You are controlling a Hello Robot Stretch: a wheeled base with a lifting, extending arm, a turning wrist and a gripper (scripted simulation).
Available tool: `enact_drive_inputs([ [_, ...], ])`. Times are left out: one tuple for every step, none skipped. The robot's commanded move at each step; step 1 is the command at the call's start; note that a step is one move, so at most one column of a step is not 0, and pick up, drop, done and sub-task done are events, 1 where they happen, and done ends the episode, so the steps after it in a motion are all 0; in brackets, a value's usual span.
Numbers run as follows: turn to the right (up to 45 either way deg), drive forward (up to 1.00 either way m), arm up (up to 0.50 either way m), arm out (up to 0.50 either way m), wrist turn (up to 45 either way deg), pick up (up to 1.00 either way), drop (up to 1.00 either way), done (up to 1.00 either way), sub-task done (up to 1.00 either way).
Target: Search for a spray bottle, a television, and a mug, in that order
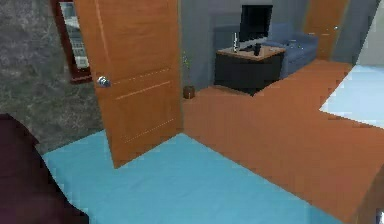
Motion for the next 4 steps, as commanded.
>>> enact_drive_inputs([
  [0.0, 0.6, 0.0, 0.0, 0.0, 0.0, 0.0, 0.0, 0.0],
  [45.0, 0.0, 0.0, 0.0, 0.0, 0.0, 0.0, 0.0, 0.0],
  [0.0, 1.0, 0.0, 0.0, 0.0, 0.0, 0.0, 0.0, 0.0],
  [3.0, 0.0, 0.0, 0.0, 0.0, 0.0, 0.0, 0.0, 0.0],
])
